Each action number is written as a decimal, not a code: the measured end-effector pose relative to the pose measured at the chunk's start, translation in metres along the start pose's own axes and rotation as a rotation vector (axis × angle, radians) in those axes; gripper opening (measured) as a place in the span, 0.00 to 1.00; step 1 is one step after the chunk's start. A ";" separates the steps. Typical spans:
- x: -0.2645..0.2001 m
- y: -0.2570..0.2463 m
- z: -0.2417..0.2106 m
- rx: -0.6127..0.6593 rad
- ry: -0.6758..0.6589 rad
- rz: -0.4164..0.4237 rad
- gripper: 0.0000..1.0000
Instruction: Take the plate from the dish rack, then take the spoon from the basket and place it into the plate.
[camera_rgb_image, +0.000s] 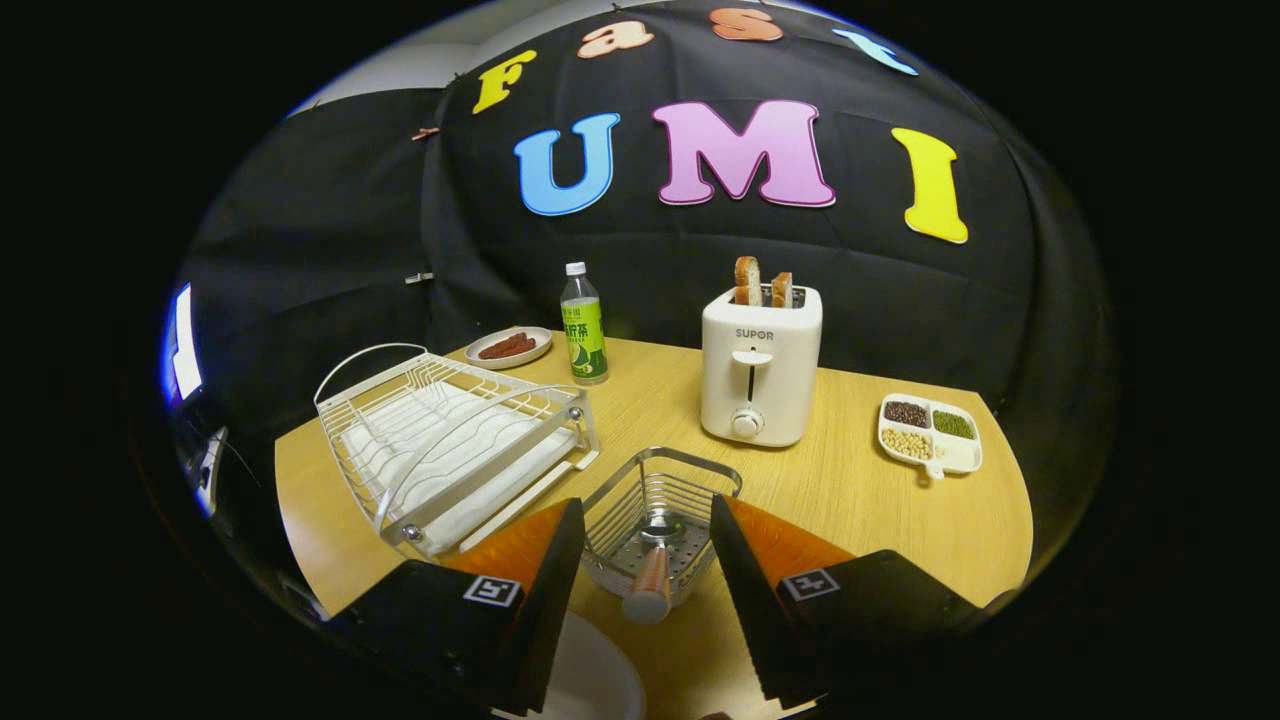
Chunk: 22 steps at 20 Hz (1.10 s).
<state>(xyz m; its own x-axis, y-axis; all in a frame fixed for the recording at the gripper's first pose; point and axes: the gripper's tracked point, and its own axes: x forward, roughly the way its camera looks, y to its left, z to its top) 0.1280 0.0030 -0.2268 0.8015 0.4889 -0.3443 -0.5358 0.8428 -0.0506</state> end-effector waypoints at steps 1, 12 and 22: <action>0.001 0.002 -0.002 -0.017 -0.005 0.012 0.77; 0.014 0.003 -0.005 -0.001 -0.003 0.021 0.36; 0.010 0.000 0.003 -0.028 0.020 0.029 0.23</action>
<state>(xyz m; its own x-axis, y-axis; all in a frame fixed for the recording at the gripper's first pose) 0.1366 0.0083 -0.2276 0.7799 0.5085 -0.3649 -0.5665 0.8214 -0.0662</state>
